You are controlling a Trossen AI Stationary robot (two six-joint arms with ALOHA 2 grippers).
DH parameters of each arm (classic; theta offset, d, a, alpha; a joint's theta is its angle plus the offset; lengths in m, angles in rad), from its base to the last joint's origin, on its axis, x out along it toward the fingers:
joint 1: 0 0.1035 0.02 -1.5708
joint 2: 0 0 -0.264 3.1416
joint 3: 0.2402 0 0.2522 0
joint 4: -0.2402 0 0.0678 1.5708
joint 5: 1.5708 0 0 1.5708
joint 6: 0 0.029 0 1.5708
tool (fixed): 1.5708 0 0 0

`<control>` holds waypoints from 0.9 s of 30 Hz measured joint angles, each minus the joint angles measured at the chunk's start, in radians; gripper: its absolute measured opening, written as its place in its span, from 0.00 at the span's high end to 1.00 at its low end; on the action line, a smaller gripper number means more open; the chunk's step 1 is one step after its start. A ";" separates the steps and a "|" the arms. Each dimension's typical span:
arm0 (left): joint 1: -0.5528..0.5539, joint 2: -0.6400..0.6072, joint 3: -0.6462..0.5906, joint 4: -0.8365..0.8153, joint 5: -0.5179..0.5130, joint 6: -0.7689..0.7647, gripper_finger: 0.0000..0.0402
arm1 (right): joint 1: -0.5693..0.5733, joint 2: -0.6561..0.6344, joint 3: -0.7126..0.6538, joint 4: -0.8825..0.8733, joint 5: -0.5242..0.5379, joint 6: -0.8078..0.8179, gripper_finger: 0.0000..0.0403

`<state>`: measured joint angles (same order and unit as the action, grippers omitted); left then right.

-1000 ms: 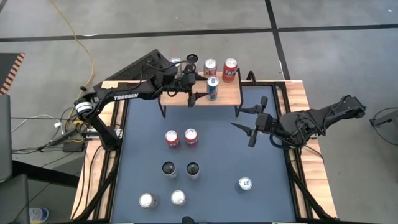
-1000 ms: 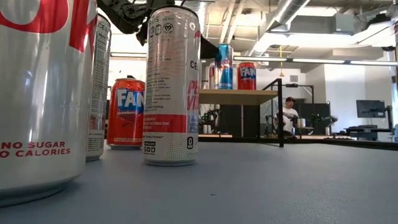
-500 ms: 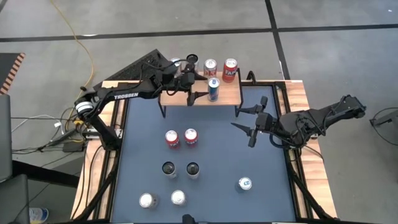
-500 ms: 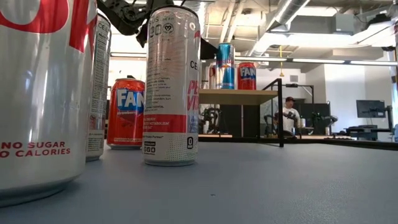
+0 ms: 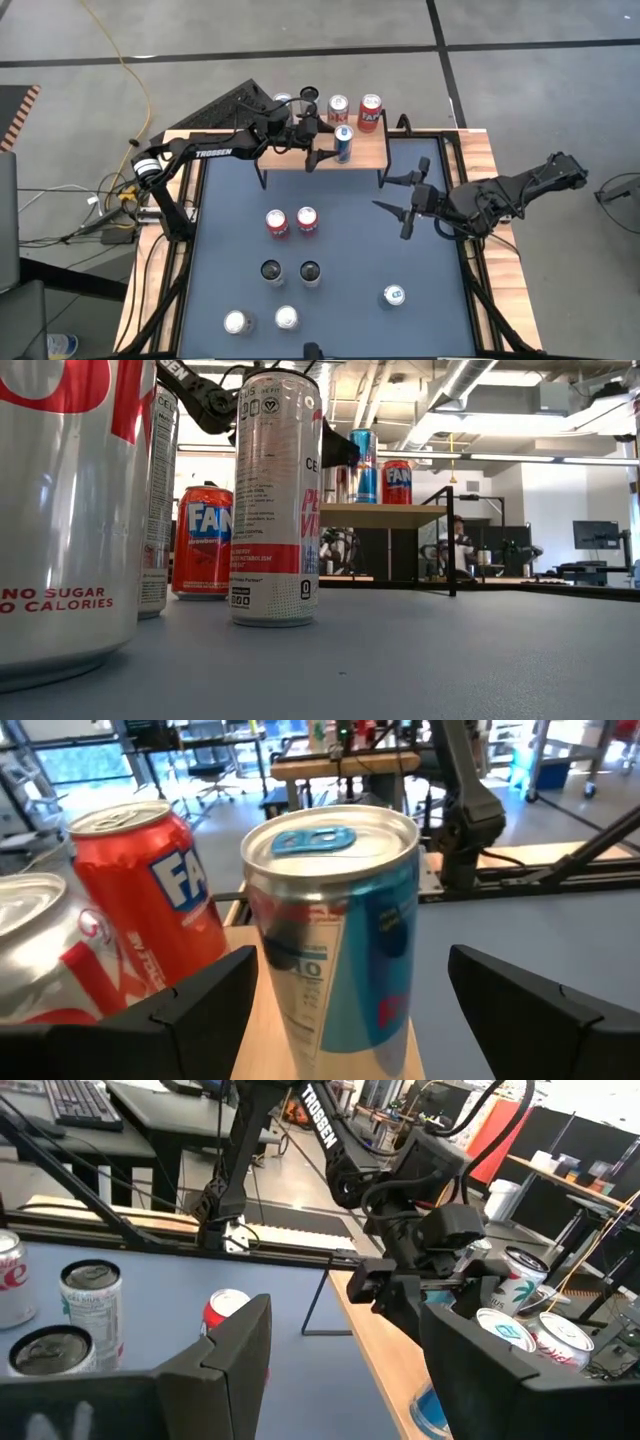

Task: Place canned beverage on shelf
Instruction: Put the top blue soda can on the shelf aligned with the other blue soda can

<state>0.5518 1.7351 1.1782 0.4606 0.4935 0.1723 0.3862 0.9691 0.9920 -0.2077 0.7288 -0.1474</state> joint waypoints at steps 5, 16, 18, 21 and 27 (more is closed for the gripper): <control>-0.003 0.007 0.000 0.007 0.008 0.000 0.21 | -0.002 0.000 0.000 -0.002 0.000 0.000 0.39; -0.008 0.018 0.000 0.056 -0.006 -0.017 0.21 | -0.002 0.000 0.000 -0.001 0.000 0.000 0.39; -0.009 0.017 0.001 0.048 -0.006 -0.009 0.21 | -0.002 0.000 0.000 -0.001 0.000 0.000 0.39; -0.009 0.020 0.001 0.052 -0.008 -0.014 0.21 | -0.002 0.000 0.000 -0.001 0.000 0.000 0.39; -0.014 0.053 0.006 0.081 -0.014 -0.032 0.21 | -0.002 0.000 0.000 0.000 0.001 0.000 0.39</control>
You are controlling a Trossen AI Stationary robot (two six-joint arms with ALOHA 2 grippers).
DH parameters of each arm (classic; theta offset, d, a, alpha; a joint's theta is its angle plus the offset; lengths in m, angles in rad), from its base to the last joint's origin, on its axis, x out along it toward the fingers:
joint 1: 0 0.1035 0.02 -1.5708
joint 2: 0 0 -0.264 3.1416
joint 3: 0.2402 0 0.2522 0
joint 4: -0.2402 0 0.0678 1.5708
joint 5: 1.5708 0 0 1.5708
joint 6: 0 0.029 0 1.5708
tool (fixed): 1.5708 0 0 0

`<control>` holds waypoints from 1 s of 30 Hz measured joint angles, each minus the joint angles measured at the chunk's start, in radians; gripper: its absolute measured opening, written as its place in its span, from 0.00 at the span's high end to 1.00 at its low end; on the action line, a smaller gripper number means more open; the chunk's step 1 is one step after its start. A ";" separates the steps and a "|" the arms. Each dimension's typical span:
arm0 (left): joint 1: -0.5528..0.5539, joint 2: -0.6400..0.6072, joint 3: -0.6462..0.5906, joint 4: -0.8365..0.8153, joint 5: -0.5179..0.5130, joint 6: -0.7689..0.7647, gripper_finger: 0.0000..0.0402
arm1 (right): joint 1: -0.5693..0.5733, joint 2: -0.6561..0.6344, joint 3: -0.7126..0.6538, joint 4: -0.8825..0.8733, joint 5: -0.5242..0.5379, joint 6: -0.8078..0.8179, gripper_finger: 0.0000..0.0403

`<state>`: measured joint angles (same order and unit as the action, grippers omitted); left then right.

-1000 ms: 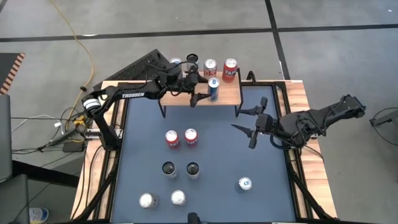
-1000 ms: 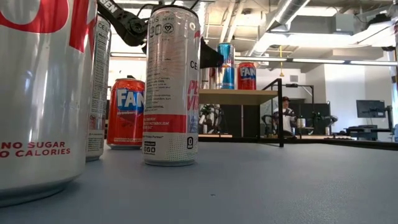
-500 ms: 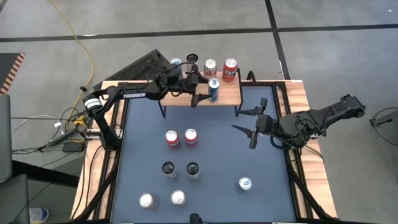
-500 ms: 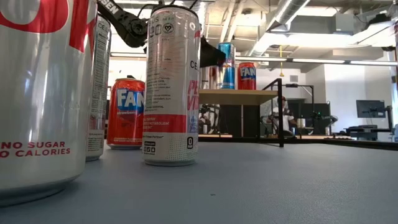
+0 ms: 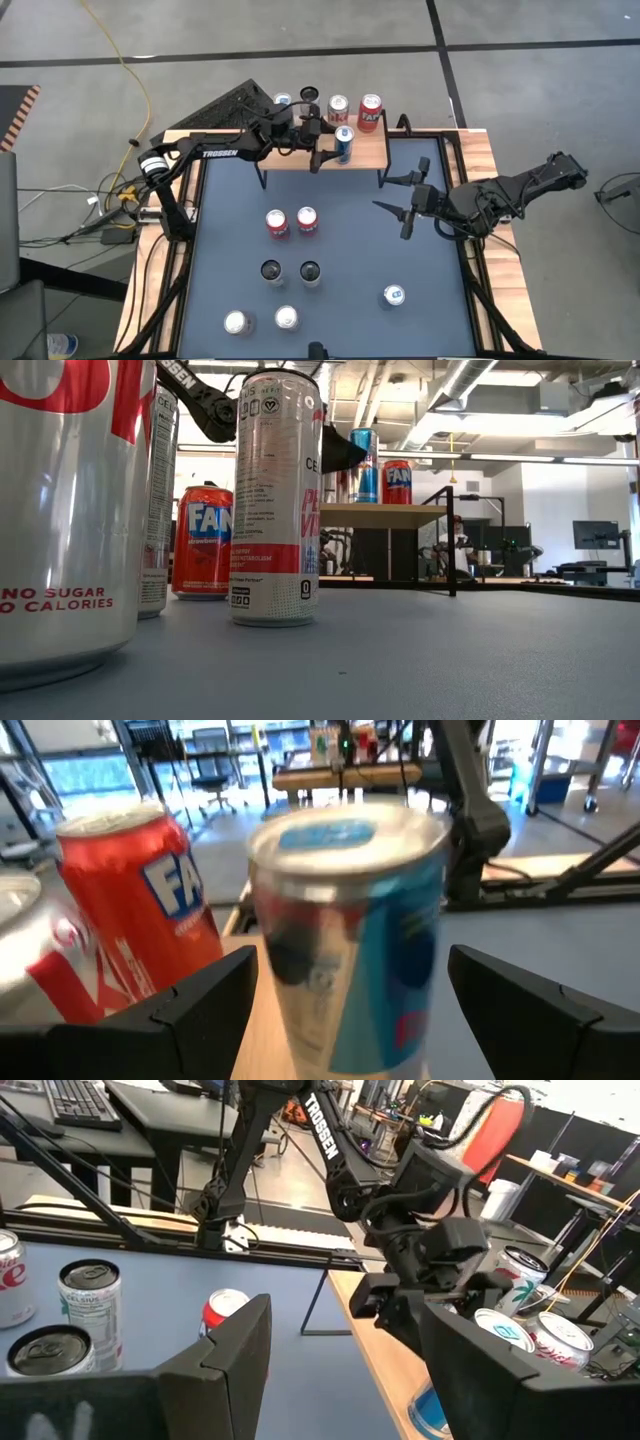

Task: Place canned beverage on shelf
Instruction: Put the top blue soda can on the shelf aligned with the other blue soda can

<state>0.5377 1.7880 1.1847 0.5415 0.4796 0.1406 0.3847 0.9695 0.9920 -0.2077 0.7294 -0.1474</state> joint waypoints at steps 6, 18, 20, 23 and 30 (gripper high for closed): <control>-0.005 -0.001 0.020 0.000 0.009 0.017 0.28 | 0.000 0.000 0.000 0.002 0.000 0.000 0.39; -0.004 0.044 0.034 -0.005 0.009 0.005 0.45 | 0.000 0.000 0.000 0.002 0.000 0.009 0.39; -0.003 0.043 0.034 -0.005 0.010 -0.008 0.45 | 0.000 0.000 0.000 0.002 0.000 0.009 0.39; 0.003 0.020 0.033 -0.036 0.033 -0.039 0.46 | 0.000 0.000 0.000 0.004 0.000 0.009 0.39; 0.006 -0.106 0.030 -0.265 0.086 -0.001 0.46 | 0.002 0.000 0.000 0.009 0.000 0.027 0.39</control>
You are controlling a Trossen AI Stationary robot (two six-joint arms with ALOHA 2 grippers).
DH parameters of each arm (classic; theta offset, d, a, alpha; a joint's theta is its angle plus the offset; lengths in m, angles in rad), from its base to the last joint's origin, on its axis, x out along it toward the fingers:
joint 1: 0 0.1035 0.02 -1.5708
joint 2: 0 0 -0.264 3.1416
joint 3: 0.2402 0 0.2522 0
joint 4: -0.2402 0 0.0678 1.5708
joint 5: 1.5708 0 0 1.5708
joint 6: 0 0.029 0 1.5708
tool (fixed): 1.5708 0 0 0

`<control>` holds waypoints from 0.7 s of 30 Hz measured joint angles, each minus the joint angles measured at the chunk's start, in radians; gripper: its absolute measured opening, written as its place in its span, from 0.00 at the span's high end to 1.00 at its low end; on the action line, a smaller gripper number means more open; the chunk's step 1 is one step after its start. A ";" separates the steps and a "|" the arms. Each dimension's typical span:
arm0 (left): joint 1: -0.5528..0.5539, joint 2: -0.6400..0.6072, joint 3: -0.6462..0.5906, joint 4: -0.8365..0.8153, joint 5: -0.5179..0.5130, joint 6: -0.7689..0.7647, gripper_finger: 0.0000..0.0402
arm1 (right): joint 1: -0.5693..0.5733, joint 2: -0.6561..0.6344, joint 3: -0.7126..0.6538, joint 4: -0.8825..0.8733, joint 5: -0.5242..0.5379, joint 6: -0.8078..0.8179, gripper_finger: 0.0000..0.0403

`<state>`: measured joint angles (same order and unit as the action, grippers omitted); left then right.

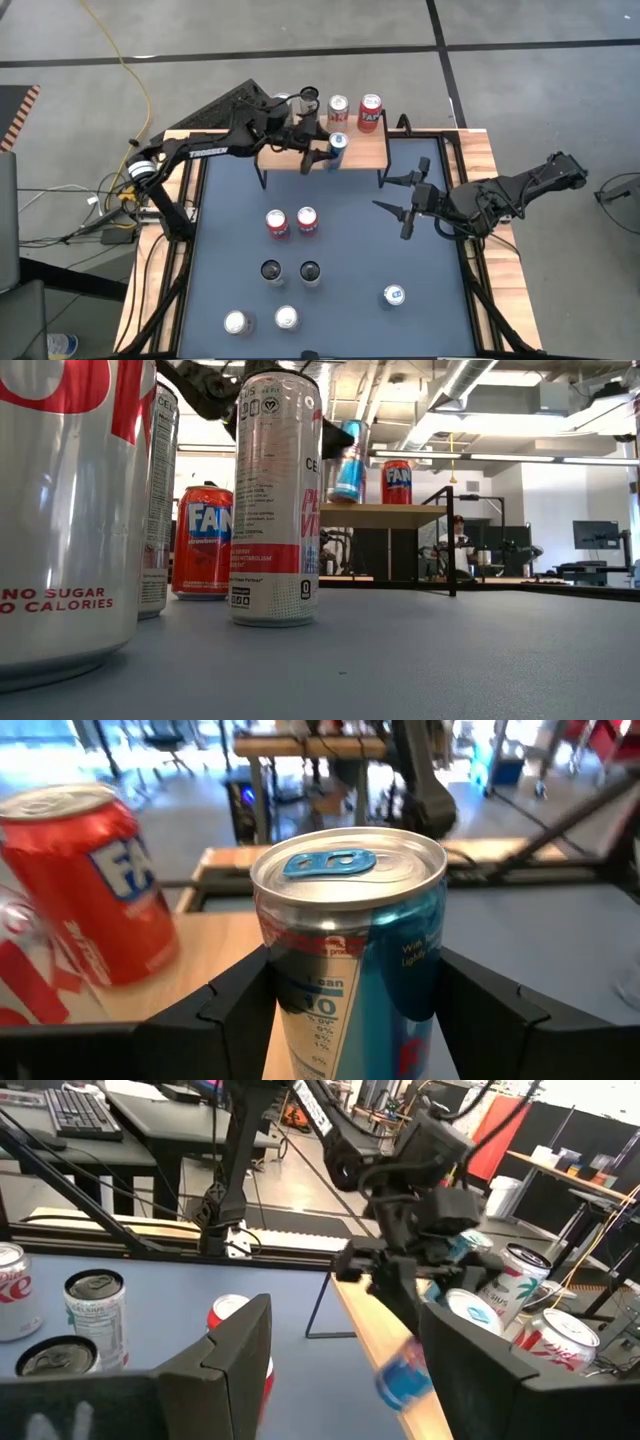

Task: Place canned beverage on shelf
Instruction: Put the top blue soda can on the shelf aligned with the other blue soda can

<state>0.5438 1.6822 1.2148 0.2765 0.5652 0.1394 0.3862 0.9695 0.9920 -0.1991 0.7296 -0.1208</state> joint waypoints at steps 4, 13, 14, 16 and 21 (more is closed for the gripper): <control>0.017 -0.056 -0.031 -0.063 -0.033 0.041 0.46 | 0.000 0.000 0.000 0.005 0.000 0.021 0.39; 0.075 -0.129 -0.195 0.091 -0.080 -0.005 0.46 | 0.000 0.000 0.000 0.006 -0.024 0.043 0.39; 0.078 -0.142 -0.212 0.093 -0.080 -0.006 0.46 | 0.000 0.000 0.000 0.006 -0.024 0.043 0.39; 0.080 -0.173 -0.249 0.095 -0.093 -0.004 0.46 | 0.000 0.000 0.000 0.006 -0.024 0.043 0.39; 0.081 -0.279 -0.338 0.094 -0.162 0.030 0.46 | 0.000 0.000 0.000 0.006 -0.024 0.042 0.39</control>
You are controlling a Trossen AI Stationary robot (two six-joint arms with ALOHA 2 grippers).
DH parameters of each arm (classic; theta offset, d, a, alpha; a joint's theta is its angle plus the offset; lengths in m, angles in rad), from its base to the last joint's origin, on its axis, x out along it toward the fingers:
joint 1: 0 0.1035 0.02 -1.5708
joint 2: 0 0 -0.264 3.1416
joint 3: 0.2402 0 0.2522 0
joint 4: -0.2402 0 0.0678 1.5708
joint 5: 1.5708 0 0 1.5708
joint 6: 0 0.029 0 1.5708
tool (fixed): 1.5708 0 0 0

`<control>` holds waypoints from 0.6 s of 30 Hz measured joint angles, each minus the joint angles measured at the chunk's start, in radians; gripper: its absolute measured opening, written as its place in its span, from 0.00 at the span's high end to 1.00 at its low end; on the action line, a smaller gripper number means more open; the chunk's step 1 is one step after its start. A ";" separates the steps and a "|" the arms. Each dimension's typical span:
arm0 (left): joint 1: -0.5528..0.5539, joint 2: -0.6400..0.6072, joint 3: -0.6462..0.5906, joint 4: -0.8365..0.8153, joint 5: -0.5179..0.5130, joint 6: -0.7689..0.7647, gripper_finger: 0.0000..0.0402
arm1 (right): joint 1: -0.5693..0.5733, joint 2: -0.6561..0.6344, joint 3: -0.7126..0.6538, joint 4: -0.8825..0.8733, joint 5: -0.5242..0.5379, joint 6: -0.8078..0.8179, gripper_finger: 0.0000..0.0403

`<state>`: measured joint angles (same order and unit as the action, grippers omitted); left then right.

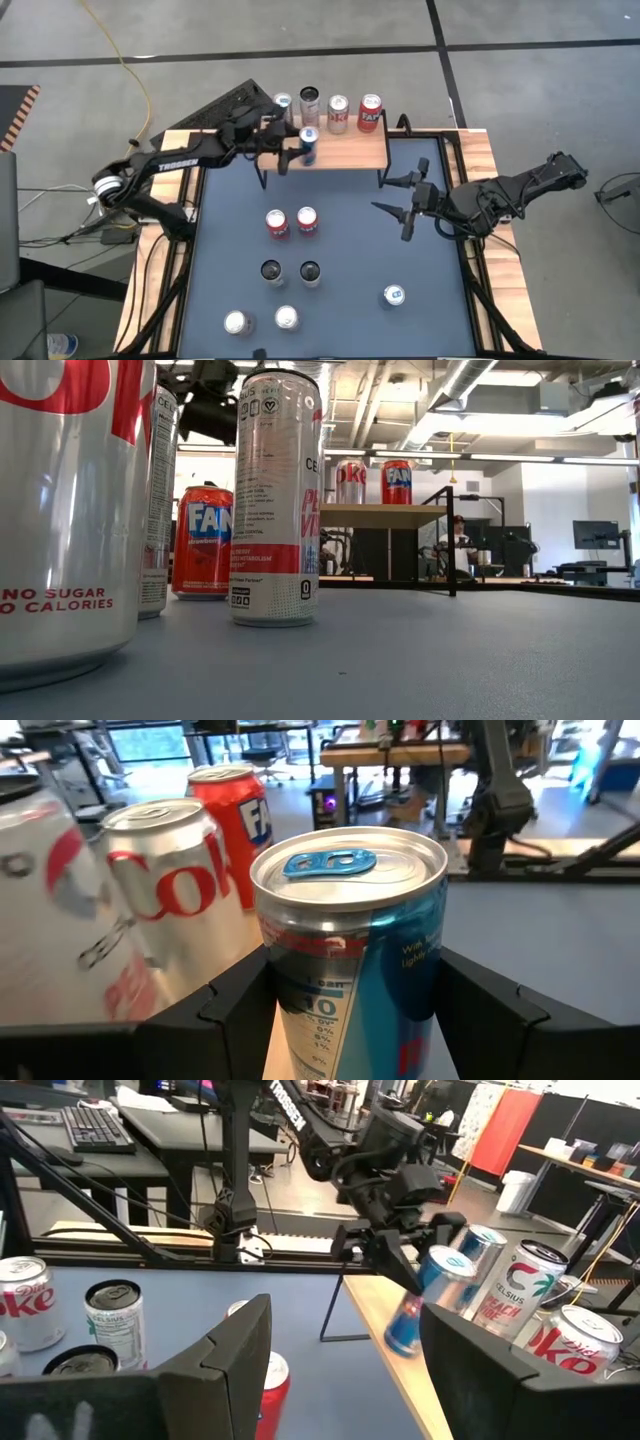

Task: Place canned beverage on shelf
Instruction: Put the top blue soda can on the shelf aligned with the other blue soda can

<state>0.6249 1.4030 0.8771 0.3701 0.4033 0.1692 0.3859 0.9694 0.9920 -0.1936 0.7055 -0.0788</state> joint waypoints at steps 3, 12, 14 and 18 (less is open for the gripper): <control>0.006 -0.058 -0.045 -0.002 -0.056 0.037 0.46 | 0.000 0.000 0.000 0.000 0.000 0.000 0.39; 0.061 -0.104 -0.114 -0.002 -0.070 0.034 0.46 | 0.000 0.000 0.000 0.017 -0.001 0.001 0.39; 0.070 -0.103 -0.124 -0.003 -0.063 0.026 0.46 | 0.000 0.000 0.000 0.017 -0.001 0.000 0.39; 0.091 -0.118 -0.144 -0.012 -0.042 0.009 0.46 | 0.000 0.000 0.000 0.017 -0.002 0.001 0.39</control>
<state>0.7156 1.2848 0.7333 0.3580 0.3611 0.1783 0.3859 0.9695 0.9920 -0.1764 0.7040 -0.0780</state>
